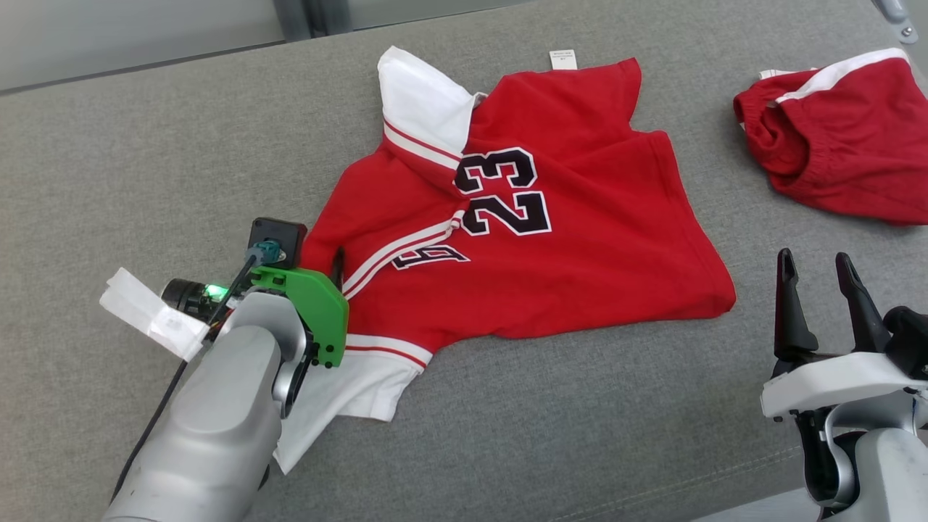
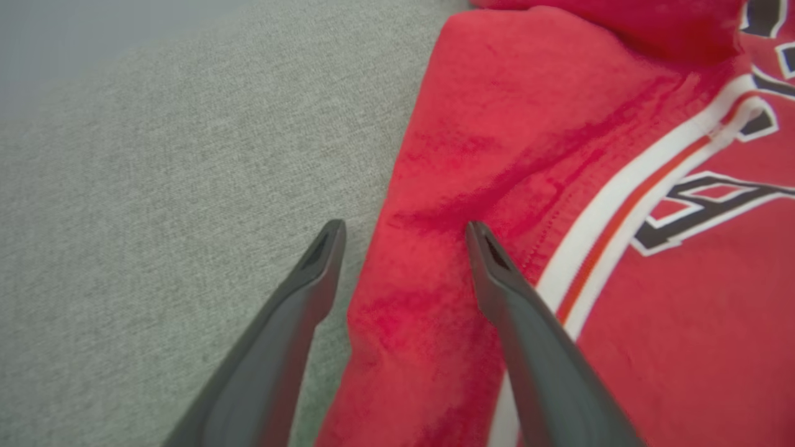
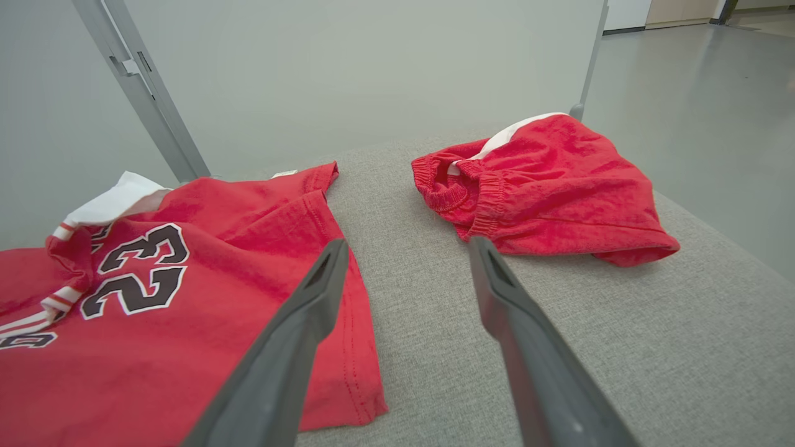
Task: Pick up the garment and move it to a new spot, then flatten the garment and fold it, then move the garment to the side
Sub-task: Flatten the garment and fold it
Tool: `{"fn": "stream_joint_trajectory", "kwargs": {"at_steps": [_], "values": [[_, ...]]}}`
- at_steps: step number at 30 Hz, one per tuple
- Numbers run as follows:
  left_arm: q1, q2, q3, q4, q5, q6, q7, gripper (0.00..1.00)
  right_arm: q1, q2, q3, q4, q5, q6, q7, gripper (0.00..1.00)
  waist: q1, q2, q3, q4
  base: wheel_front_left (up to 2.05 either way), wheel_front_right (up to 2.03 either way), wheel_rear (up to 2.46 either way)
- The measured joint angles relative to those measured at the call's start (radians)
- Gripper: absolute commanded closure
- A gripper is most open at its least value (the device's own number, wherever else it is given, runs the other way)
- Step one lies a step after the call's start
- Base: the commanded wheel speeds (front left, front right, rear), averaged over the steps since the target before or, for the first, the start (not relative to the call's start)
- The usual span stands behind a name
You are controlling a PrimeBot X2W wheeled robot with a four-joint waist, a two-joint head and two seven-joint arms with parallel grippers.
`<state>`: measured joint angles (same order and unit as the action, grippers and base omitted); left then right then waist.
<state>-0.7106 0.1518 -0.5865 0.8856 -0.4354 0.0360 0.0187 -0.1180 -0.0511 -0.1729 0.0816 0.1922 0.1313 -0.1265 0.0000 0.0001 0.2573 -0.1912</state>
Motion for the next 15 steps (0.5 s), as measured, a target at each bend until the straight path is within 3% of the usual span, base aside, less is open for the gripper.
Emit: {"fn": "stream_joint_trajectory", "kwargs": {"at_steps": [1, 2, 3, 7, 15], "values": [[-0.008, 0.0, -0.002, 0.013, 0.001, 0.0, 0.001, 0.52, -0.001, 0.0, 0.002, 0.002, 0.003, 0.0, -0.005, 0.0, 0.0, 0.0, 0.003, -0.003, 0.0, 0.0, 0.0], [-0.013, -0.001, -0.003, 0.022, 0.001, -0.001, 0.0, 0.73, -0.002, 0.0, 0.004, 0.003, 0.007, 0.0, -0.007, 0.0, 0.0, -0.0001, 0.006, -0.005, 0.0, 0.0, 0.0], [-0.019, -0.002, -0.003, 0.033, 0.0, -0.002, -0.003, 1.0, -0.002, 0.0, 0.006, 0.005, 0.009, 0.0, -0.011, 0.0, 0.0, 0.0, 0.009, -0.008, 0.0, 0.0, 0.0], [-0.038, -0.007, -0.004, 0.051, 0.0, -0.012, -0.049, 1.0, -0.002, 0.0, 0.008, 0.014, 0.02, 0.0, -0.017, 0.0, 0.0, -0.0001, 0.022, -0.014, 0.0, 0.0, 0.0], [-0.127, 0.011, 0.02, 0.073, 0.015, 0.035, -0.197, 1.0, -0.022, 0.0, 0.019, 0.025, 0.026, 0.0, -0.034, 0.0, 0.0, 0.0, 0.044, -0.024, 0.0, 0.0, 0.0]]}}
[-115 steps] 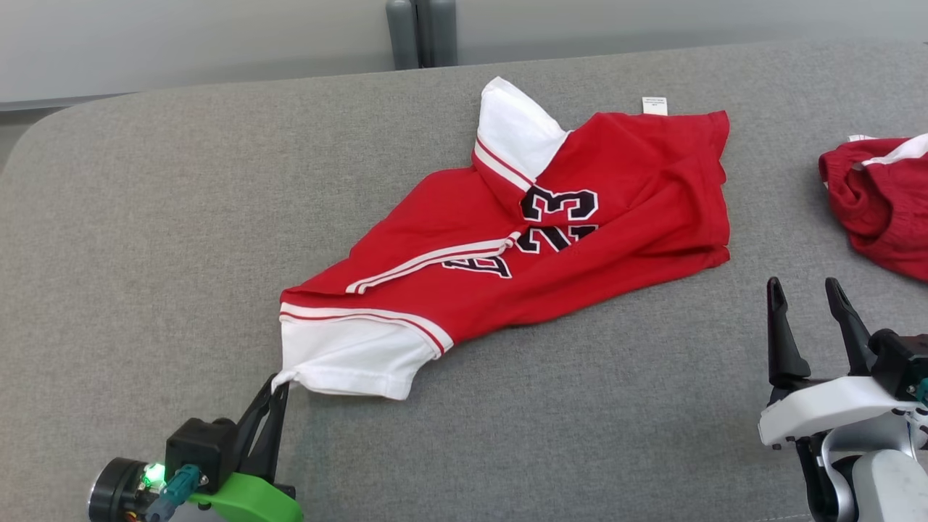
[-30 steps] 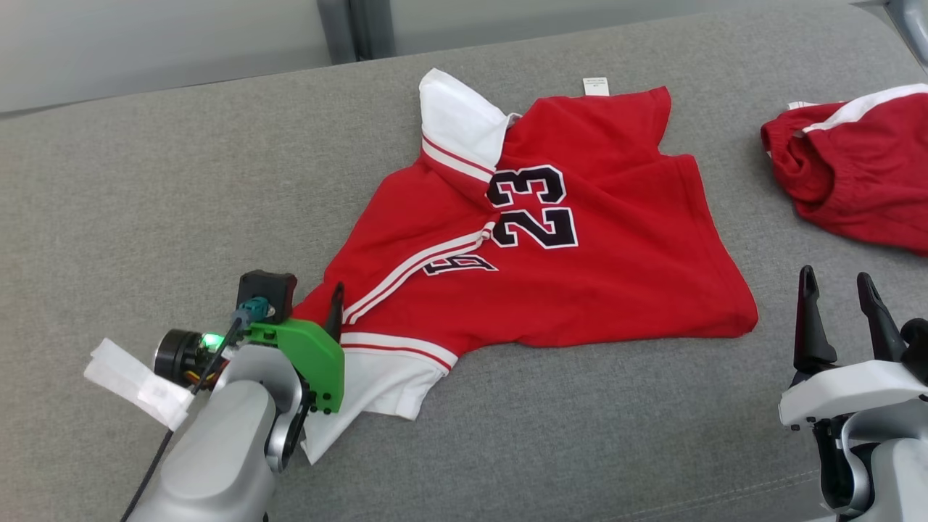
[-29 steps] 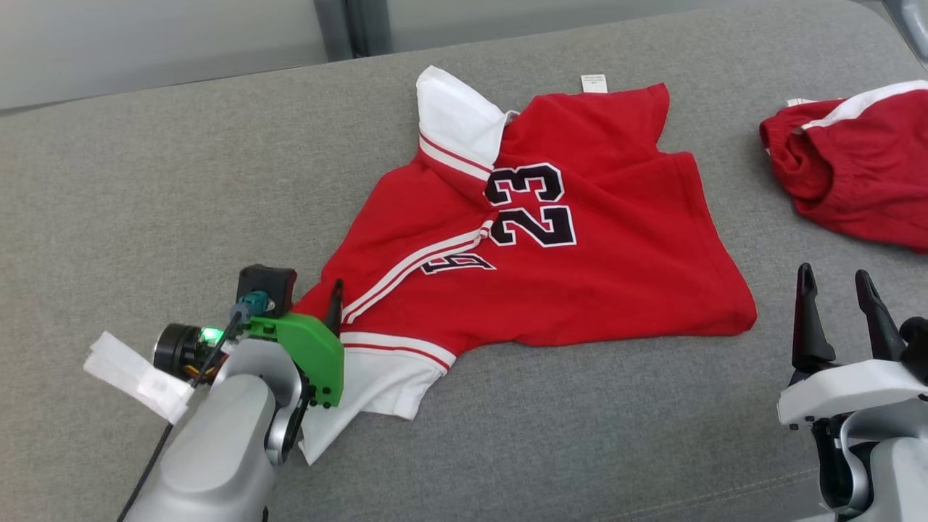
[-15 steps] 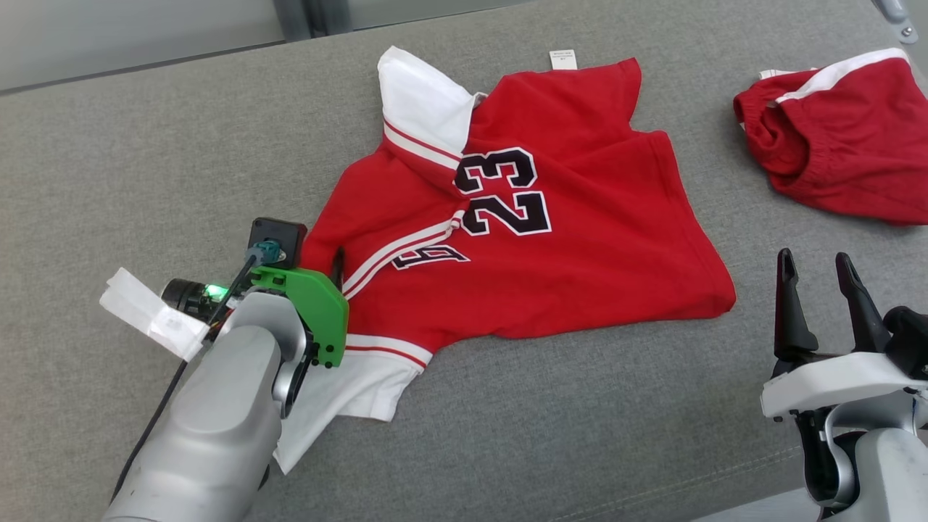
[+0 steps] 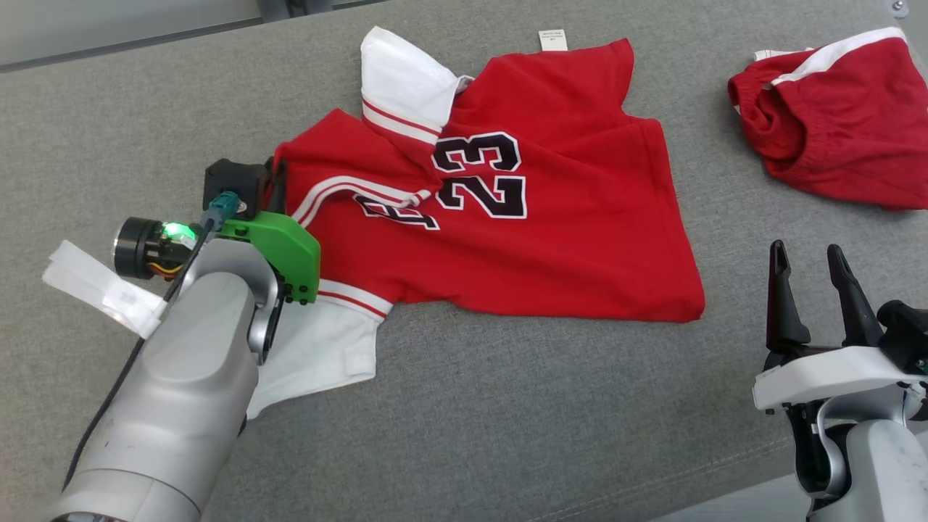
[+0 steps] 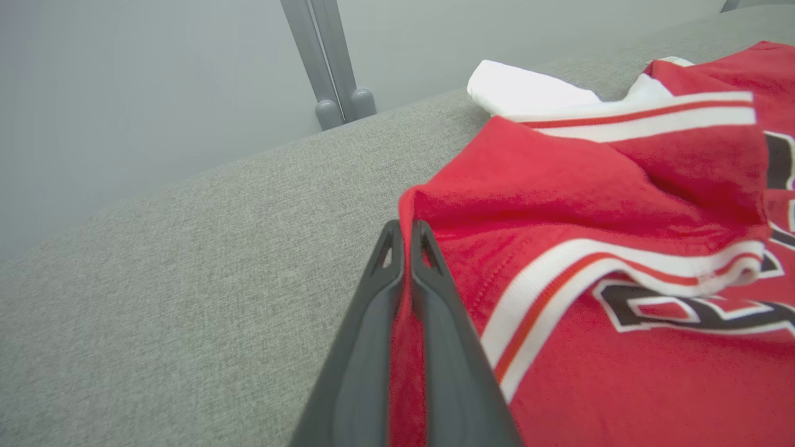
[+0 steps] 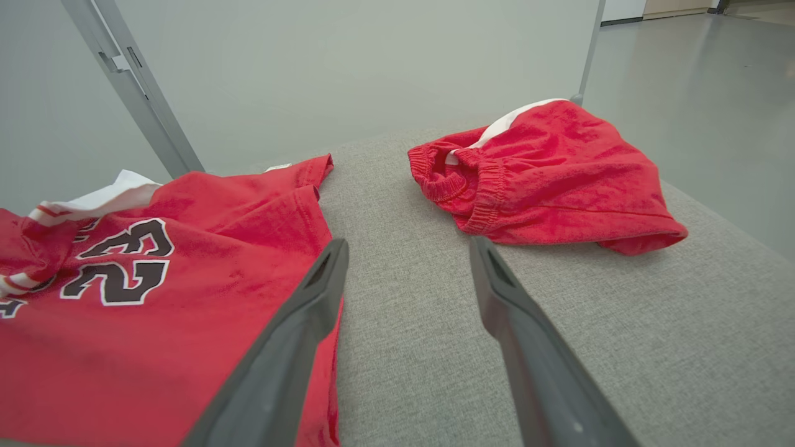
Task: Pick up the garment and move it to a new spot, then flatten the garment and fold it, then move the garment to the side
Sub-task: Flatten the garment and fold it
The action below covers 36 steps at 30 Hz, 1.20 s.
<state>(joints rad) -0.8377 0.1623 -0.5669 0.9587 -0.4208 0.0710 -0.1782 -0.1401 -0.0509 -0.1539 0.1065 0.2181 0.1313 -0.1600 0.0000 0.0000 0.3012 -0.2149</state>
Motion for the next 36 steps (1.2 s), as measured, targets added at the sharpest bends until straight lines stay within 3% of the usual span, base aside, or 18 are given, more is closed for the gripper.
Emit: {"fn": "stream_joint_trajectory", "kwargs": {"at_steps": [12, 13, 14, 15, 28, 36], "values": [[-0.066, 0.028, 0.015, 0.007, 0.043, 0.036, -0.08, 1.0, -0.04, 0.0, 0.052, 0.04, 0.008, 0.0, -0.027, 0.0, 0.0, 0.0, -0.001, -0.016, 0.0, 0.0, 0.0], [-0.065, 0.028, 0.02, 0.002, 0.043, 0.036, -0.08, 0.82, -0.041, 0.0, 0.057, 0.046, 0.009, 0.0, -0.028, 0.0, 0.0, 0.0, -0.004, -0.016, 0.0, 0.0, 0.0], [-0.063, 0.027, 0.026, -0.007, 0.042, 0.035, -0.082, 0.55, -0.041, 0.0, 0.063, 0.052, 0.01, 0.0, -0.03, 0.0, 0.0, 0.0, -0.007, -0.014, 0.0, 0.0, 0.0], [-0.057, 0.025, 0.036, -0.02, 0.038, 0.034, -0.083, 0.0, -0.042, 0.0, 0.067, 0.056, 0.012, 0.0, -0.033, 0.0, 0.0, 0.0, -0.011, -0.012, 0.0, 0.0, 0.0], [0.202, 0.063, 0.231, -0.331, 0.002, 0.008, -0.086, 0.0, -0.019, 0.001, 0.047, 0.038, -0.005, 0.0, -0.089, 0.0, 0.0, 0.0, -0.095, 0.054, 0.0, 0.0, 0.0], [0.467, 0.031, 0.309, -0.538, 0.008, -0.001, -0.086, 0.0, 0.016, 0.001, 0.075, 0.026, -0.047, 0.0, -0.097, 0.0, 0.0, 0.0, -0.164, 0.12, 0.0, 0.0, 0.0]]}}
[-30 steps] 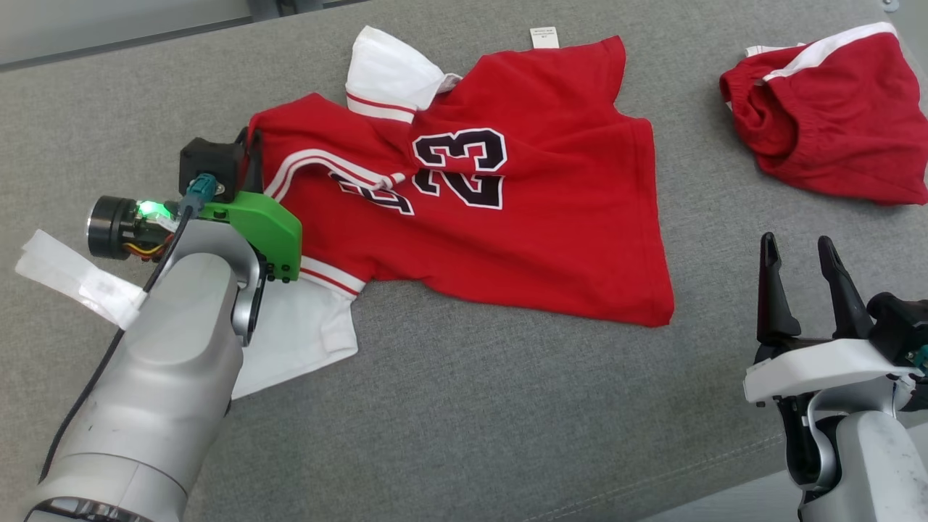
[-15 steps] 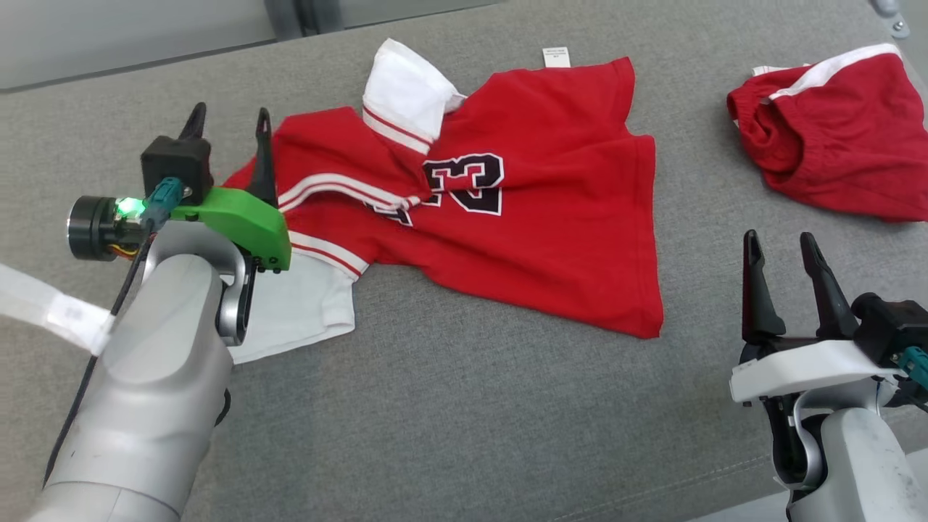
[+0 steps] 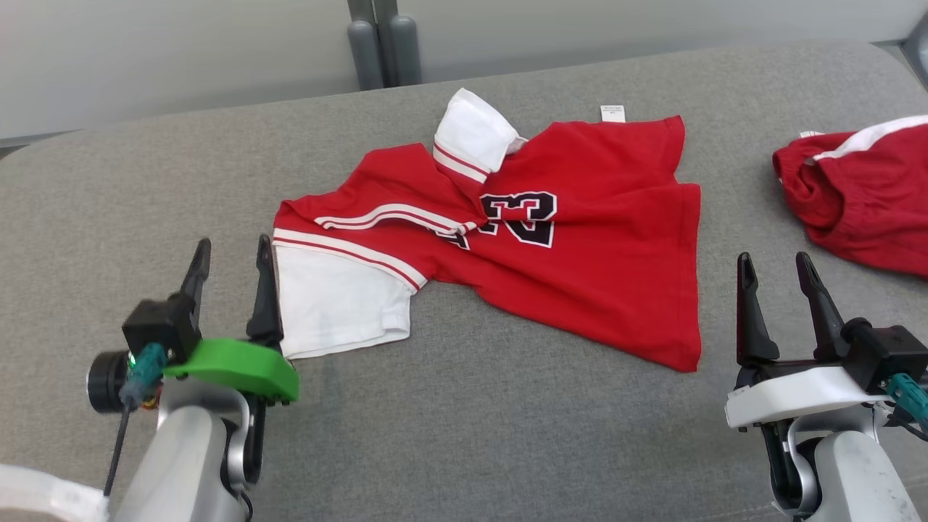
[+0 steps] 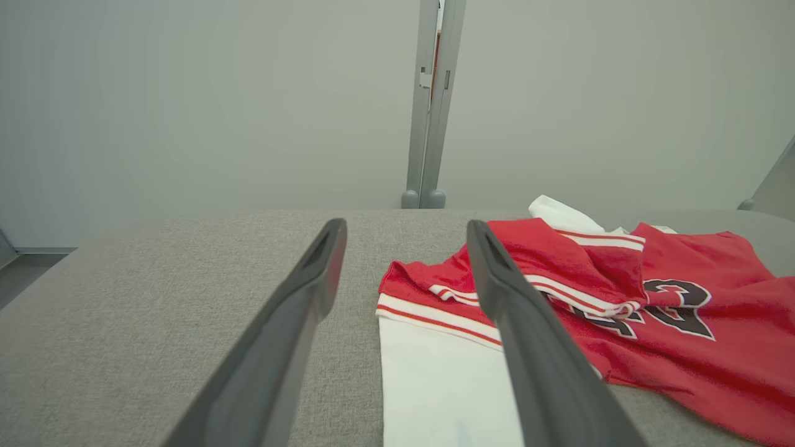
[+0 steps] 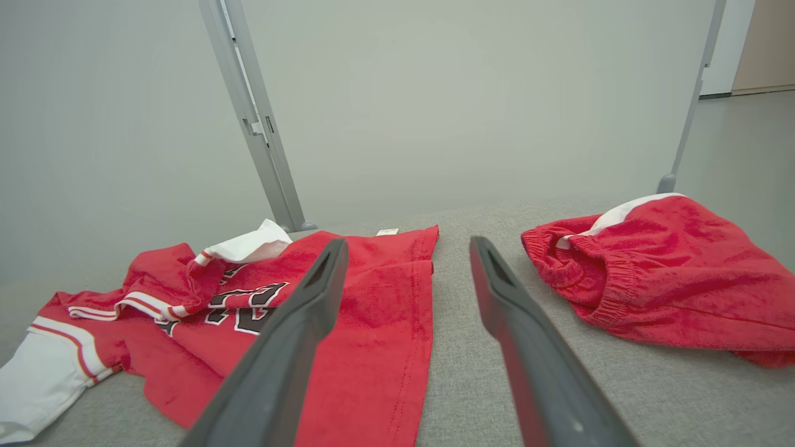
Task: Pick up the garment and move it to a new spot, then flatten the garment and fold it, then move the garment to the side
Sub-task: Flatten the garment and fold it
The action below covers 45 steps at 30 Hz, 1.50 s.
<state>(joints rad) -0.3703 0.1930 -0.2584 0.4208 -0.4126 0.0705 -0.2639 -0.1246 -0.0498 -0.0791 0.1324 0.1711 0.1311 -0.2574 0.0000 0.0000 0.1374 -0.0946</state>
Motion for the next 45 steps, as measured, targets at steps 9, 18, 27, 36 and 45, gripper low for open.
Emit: {"fn": "stream_joint_trajectory", "kwargs": {"at_steps": [9, 18, 27, 36, 45], "values": [[0.26, -0.065, 0.053, -0.183, 0.028, 0.004, 0.0, 0.0, 0.041, 0.0, 0.051, 0.006, 0.002, 0.0, -0.004, 0.0, 0.0, 0.0, -0.066, 0.063, 0.0, 0.0, 0.0], [0.335, -0.092, 0.087, -0.241, 0.054, 0.01, 0.0, 0.0, 0.064, 0.0, 0.08, 0.021, -0.017, 0.0, -0.004, 0.0, 0.0, 0.0, -0.081, 0.074, 0.0, 0.0, 0.0], [0.335, -0.1, 0.093, -0.216, 0.062, 0.001, 0.0, 0.0, 0.063, 0.0, 0.095, 0.036, -0.021, 0.0, -0.004, 0.0, 0.0, 0.0, -0.076, 0.069, 0.0, 0.0, 0.0], [0.269, -0.09, 0.039, -0.086, 0.082, -0.018, 0.13, 0.0, 0.058, 0.0, 0.115, 0.074, -0.025, 0.0, -0.005, 0.0, 0.0, 0.0, -0.059, 0.057, 0.0, 0.0, 0.0], [0.136, -0.097, 0.029, 0.089, 0.05, -0.022, 0.256, 0.0, 0.033, 0.0, 0.122, 0.105, -0.019, 0.0, -0.005, 0.0, 0.0, 0.0, -0.037, 0.017, 0.0, 0.0, 0.0]]}}
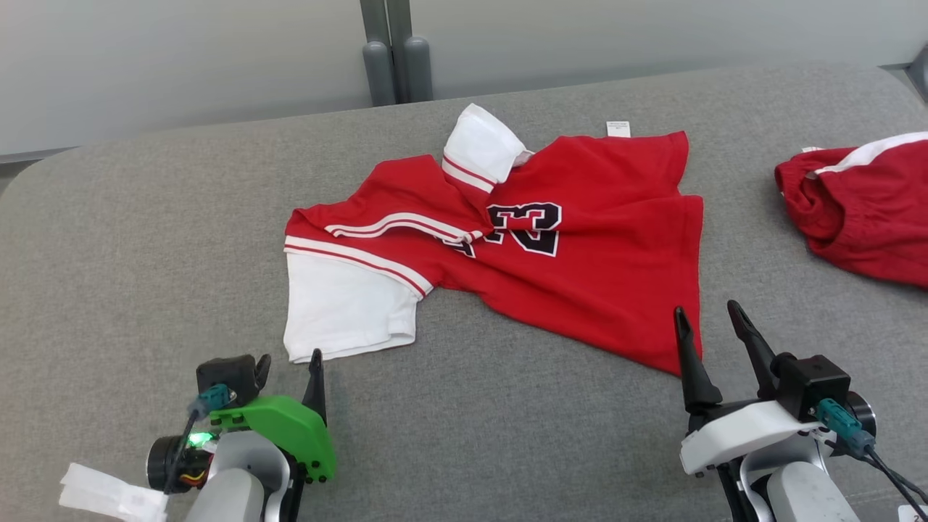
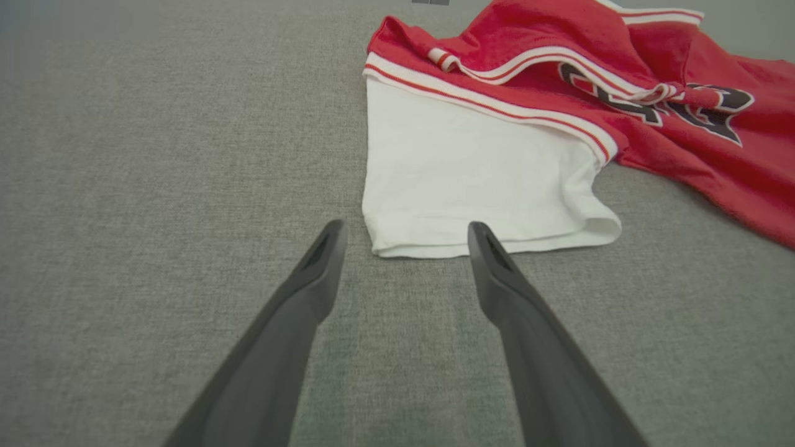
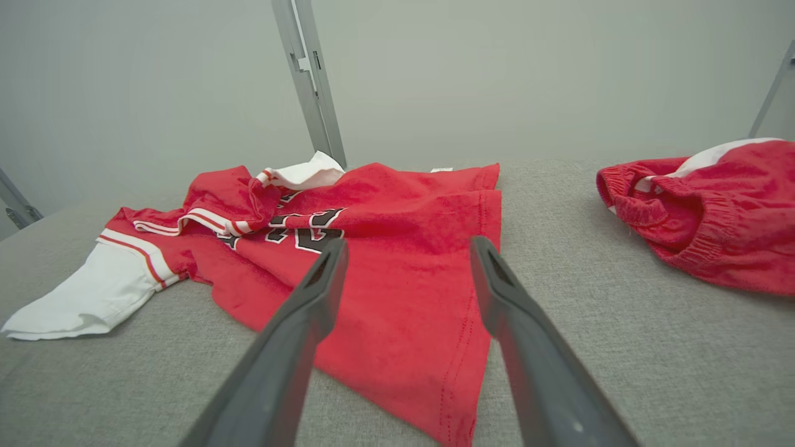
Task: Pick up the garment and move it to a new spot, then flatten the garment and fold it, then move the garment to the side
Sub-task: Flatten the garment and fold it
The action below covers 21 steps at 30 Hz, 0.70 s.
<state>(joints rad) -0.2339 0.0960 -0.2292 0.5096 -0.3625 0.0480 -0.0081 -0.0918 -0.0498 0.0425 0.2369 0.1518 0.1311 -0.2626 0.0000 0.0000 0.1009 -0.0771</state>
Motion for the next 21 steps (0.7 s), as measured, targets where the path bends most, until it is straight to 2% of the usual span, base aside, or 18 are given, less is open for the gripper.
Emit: {"fn": "stream_joint_trajectory", "kwargs": {"at_steps": [12, 13, 14, 15, 16, 21], "values": [[-0.106, 0.003, 0.061, 0.199, -0.059, 0.031, -0.002, 0.0, -0.016, 0.0, 0.012, 0.004, 0.011, 0.0, 0.0, 0.0, 0.0, 0.0, 0.046, -0.069, 0.0, 0.0, 0.0], [-0.111, 0.004, 0.06, 0.208, -0.059, 0.03, -0.003, 0.11, -0.016, 0.0, 0.012, 0.004, 0.011, 0.0, 0.0, 0.0, 0.0, 0.0, 0.049, -0.073, 0.0, 0.0, 0.0], [-0.116, 0.005, 0.059, 0.214, -0.06, 0.027, -0.003, 0.52, -0.016, 0.0, 0.013, 0.004, 0.01, 0.0, 0.0, 0.0, 0.0, 0.0, 0.051, -0.076, 0.0, 0.0, 0.0], [-0.122, 0.005, 0.058, 0.222, -0.063, 0.022, -0.011, 0.64, -0.015, 0.0, 0.013, 0.004, 0.006, 0.0, 0.0, 0.0, 0.0, 0.0, 0.054, -0.079, 0.0, 0.0, 0.0], [-0.126, 0.006, 0.055, 0.227, -0.062, 0.018, -0.018, 1.0, -0.014, 0.0, 0.013, 0.006, 0.002, 0.0, 0.0, 0.0, 0.0, 0.0, 0.056, -0.081, 0.0, 0.0, 0.0], [-0.13, 0.0, 0.045, 0.23, -0.065, -0.001, -0.07, 1.0, 0.02, 0.0, 0.015, 0.03, -0.011, 0.0, 0.0, 0.0, -0.0001, 0.0, 0.057, -0.077, 0.0, 0.0, 0.0]]}}
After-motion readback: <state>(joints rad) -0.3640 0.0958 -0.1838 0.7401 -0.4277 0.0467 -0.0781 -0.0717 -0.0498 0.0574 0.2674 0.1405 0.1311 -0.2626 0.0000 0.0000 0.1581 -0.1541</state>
